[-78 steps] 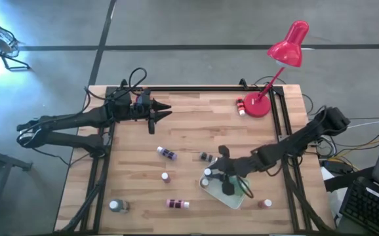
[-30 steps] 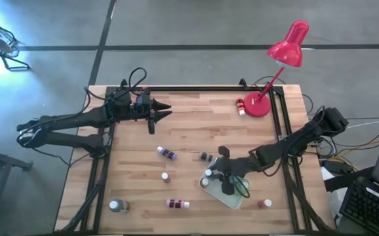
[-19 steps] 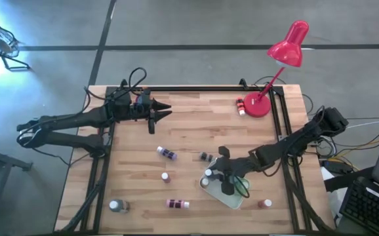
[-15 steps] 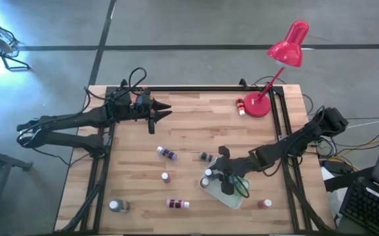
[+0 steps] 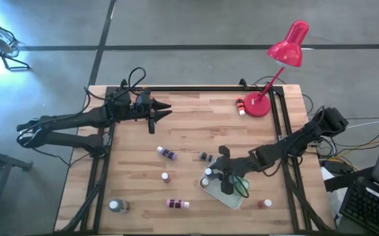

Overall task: Pick & Place Paint Supplies
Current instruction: Put the blue paint bottle into the white bin

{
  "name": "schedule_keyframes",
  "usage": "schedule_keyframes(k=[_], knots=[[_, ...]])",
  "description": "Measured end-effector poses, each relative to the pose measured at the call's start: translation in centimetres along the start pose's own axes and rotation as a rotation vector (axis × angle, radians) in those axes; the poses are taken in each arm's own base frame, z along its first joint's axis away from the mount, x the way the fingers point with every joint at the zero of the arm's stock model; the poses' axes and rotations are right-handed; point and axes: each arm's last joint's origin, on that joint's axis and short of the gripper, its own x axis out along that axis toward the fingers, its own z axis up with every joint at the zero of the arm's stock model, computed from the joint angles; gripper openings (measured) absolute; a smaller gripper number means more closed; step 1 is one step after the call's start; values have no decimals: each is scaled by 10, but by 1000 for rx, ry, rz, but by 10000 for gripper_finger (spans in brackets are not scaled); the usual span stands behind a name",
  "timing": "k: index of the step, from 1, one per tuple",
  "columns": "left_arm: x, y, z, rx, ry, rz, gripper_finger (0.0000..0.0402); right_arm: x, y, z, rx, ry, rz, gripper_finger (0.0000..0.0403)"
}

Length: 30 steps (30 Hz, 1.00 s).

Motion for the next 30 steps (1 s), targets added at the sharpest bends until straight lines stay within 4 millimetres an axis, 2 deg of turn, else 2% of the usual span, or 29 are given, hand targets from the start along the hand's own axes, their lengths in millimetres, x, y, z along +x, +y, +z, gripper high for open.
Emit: schedule_keyframes(k=[9,17,26,30], knots=[[0,0,0,0,0,0,117,0,0,0,1,-2,-7,112],[0,0,0,0,0,0,117,0,0,0,1,-2,-7,138],[0,0,0,0,0,1,117,0,-1,-2,-6,18,-15,119],[0,0,0,0,0,1,117,0,-1,-2,-5,19,-16,131]])
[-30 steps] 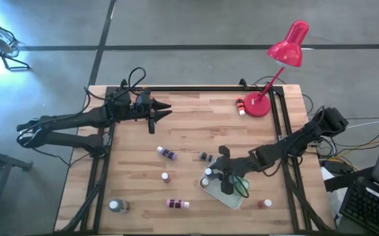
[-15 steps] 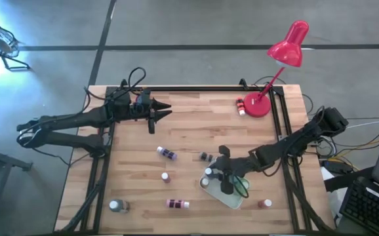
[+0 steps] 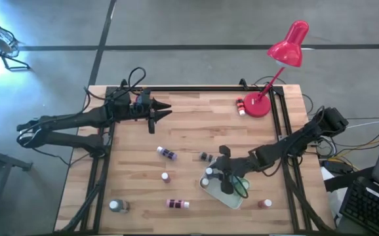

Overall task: Pick & Place Paint Supplies
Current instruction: Put the blue paint bottle into the white bin

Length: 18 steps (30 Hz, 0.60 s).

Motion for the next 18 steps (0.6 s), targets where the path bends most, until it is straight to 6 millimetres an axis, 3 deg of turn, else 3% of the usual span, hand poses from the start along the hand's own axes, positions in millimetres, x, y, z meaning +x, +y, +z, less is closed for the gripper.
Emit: schedule_keyframes(k=[9,18], knots=[[0,0,3,2,-12,-1,117,0,0,0,-1,0,1,163],[0,0,4,3,-18,-2,117,0,0,0,-7,0,1,135]])
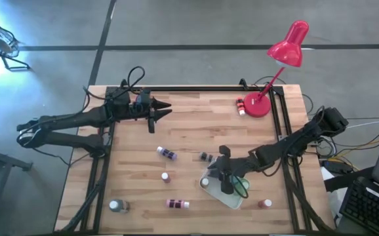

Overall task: Pick & Place Paint Supplies
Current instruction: Put the blue paint bottle into the white bin

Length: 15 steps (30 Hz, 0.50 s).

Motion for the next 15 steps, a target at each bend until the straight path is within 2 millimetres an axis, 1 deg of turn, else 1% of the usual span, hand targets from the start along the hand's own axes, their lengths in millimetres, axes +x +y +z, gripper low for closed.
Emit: schedule_keyframes(k=[12,15], knots=[[0,0,0,-1,0,0,117,0,0,0,-22,-1,0,100],[0,0,0,-2,0,0,117,-2,0,4,-42,-6,1,91]])
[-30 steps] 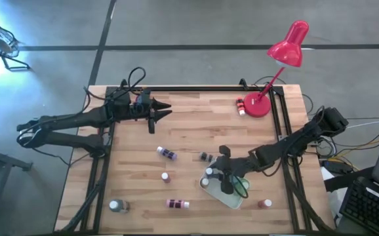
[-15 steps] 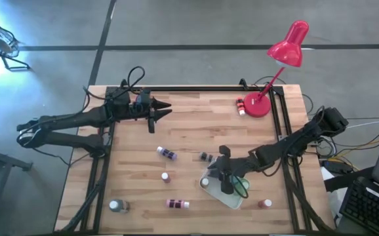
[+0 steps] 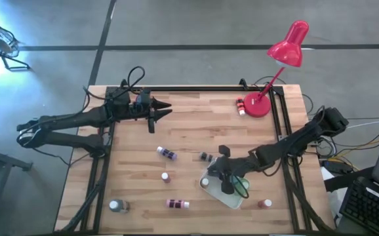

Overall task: Pick & Place Paint Supplies
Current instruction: Put the blue paint bottle into the white bin

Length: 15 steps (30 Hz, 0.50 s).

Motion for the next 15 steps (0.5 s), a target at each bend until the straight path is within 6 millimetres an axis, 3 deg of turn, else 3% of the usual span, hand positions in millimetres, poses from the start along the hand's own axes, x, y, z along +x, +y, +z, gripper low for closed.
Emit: schedule_keyframes(k=[7,15], knots=[[0,0,0,-1,0,0,117,-16,-8,26,-21,184,-94,85],[0,0,0,-4,3,1,117,-32,-11,69,-46,380,-165,115]])
